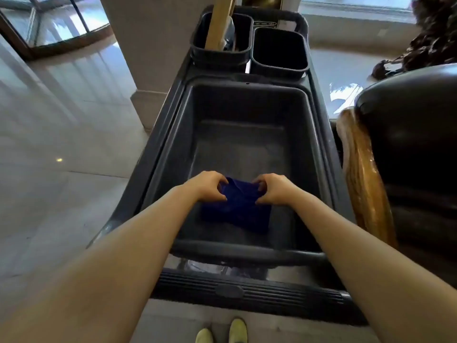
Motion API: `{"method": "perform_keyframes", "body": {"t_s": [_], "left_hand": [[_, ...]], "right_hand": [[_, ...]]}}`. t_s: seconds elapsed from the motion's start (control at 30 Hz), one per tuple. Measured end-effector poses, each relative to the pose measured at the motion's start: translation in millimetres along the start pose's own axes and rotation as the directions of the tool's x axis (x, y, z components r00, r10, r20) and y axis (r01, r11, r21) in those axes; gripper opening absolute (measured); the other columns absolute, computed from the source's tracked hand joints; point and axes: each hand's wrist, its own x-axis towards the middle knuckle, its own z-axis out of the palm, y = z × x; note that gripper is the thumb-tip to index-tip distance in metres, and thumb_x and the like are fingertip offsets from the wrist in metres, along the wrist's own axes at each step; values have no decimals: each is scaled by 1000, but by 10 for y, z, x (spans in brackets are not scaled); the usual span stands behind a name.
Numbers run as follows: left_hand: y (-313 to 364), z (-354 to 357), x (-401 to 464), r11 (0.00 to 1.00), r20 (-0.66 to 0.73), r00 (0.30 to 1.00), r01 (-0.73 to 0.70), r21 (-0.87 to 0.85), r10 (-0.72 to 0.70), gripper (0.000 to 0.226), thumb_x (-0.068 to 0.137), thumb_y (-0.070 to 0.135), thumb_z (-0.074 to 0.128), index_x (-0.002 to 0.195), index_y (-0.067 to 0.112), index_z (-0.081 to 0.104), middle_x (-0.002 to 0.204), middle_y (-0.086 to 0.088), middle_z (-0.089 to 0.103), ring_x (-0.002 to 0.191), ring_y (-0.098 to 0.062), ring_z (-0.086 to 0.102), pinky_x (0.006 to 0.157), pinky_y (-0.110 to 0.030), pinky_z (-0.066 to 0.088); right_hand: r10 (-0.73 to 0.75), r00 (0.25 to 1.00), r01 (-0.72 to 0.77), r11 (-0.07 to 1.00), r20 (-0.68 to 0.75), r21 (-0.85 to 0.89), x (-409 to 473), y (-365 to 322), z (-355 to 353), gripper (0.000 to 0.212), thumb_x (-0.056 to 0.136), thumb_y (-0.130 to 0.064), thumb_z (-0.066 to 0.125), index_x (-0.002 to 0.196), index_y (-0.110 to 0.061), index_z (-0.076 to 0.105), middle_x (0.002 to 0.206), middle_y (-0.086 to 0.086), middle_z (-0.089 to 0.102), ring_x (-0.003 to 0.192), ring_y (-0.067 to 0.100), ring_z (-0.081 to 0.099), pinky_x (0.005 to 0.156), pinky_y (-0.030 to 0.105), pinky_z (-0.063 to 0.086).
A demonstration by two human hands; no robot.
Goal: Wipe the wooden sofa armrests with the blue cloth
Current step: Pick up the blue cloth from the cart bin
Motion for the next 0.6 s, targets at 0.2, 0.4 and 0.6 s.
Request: {"method": "perform_keyframes", "body": {"t_s": [0.2, 0.4, 0.6], "left_hand": [[-133, 165, 254, 991, 36, 995, 89, 96, -93, 55, 77, 29, 67, 129, 22, 49, 129, -3, 56, 115, -22, 54, 96, -39, 46], [-258, 445, 400, 991, -54, 992, 121, 64, -118, 54, 76, 20, 69, 127, 18, 51, 131, -7, 48, 118, -26, 48, 99, -41, 43], [-283, 572, 430, 986, -184, 970, 148, -79, -160, 29, 76, 5, 67, 104, 10, 60, 115, -10, 57, 100, -24, 55, 82, -30, 46]], "right_hand": [[30, 999, -26, 989, 26, -148, 197, 87, 265, 68, 73, -24, 73, 133, -25, 43, 133, 6, 51, 116, 26, 51, 89, 39, 48], [-39, 997, 25, 976, -64, -215, 306, 208, 460, 52, 77, -16, 67, 126, -22, 50, 125, 5, 48, 118, 26, 39, 88, 40, 45], [-11, 995, 5, 998, -99, -59, 375, 281, 449, 29, 76, -5, 65, 104, -13, 63, 113, 8, 59, 104, 25, 55, 87, 36, 49]]}}
